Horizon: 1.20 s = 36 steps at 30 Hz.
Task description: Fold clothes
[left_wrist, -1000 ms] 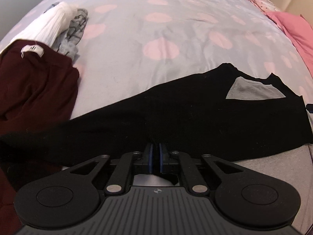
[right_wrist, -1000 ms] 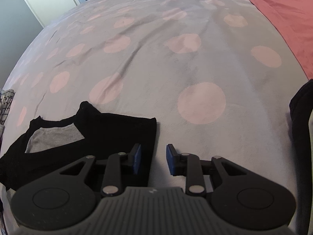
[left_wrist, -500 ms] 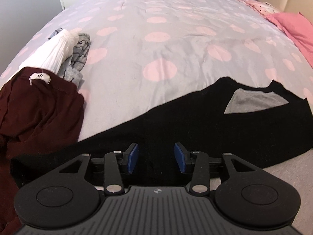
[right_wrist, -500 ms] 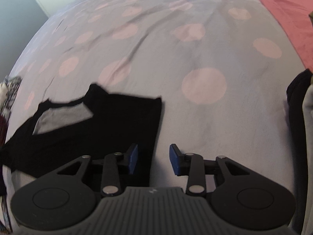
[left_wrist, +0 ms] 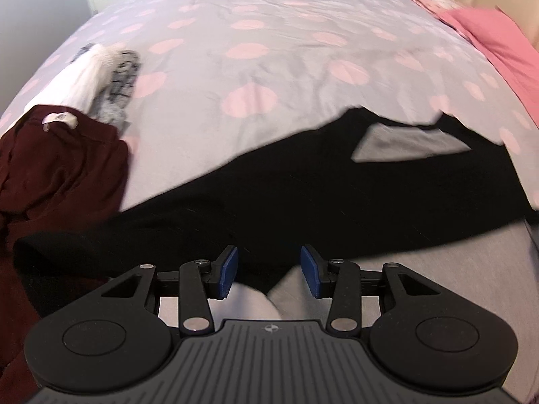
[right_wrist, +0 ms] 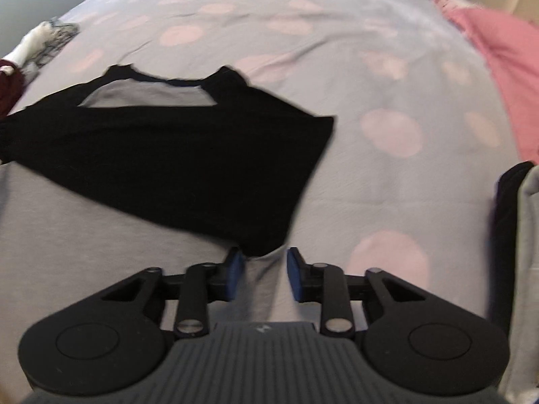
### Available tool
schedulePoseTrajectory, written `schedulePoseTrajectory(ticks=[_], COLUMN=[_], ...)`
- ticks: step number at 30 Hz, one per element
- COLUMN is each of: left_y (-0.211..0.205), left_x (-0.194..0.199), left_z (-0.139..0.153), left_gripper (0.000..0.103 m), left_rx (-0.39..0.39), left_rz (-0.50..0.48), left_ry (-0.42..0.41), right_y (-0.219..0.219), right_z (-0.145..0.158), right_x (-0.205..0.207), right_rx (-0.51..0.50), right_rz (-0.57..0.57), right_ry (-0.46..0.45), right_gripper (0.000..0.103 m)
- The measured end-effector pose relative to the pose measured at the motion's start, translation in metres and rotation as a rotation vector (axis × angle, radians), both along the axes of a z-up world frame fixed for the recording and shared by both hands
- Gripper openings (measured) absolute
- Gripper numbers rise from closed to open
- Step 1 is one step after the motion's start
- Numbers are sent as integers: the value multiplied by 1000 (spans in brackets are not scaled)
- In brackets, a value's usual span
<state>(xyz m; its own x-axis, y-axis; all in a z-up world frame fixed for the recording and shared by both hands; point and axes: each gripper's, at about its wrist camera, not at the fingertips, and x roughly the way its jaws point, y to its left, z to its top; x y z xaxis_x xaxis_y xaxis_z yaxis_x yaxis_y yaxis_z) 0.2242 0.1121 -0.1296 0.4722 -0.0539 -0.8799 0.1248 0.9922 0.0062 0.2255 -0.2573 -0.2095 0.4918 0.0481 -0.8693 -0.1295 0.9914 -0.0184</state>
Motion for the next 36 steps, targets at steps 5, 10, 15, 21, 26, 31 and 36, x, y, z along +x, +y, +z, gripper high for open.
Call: schedulePoseTrajectory(ticks=[5,10,15,21,26,31,36], left_y=[-6,8,5,5,9,10,5], left_x=[-7,-8,-7,-3,11,26,37], left_z=[-21,-33,-32,-6,-5,-12,-15], left_gripper=[39,37,37,37,37,37,37], left_rx=[31,-10,11,-17,-35,-50,-48], left_rz=[-31,17,14,12,91,151,155], left_ry=[69,88,92,-5,-48,-37,-39], right_y=[-29,-71,-69,-61,-71,-78,-69], right_z=[5,-12,-10,22,47,43,26], right_x=[-1,-5,-3,2,24,68,108], right_rx=[61,234,242,195,204,255,242], right_rz=[-152,-371,-343,-200,-223,-290,-296], right_ry=[-15,53,68,86,-34,-52,-31], right_gripper=[9,8,11,34,34,33,33])
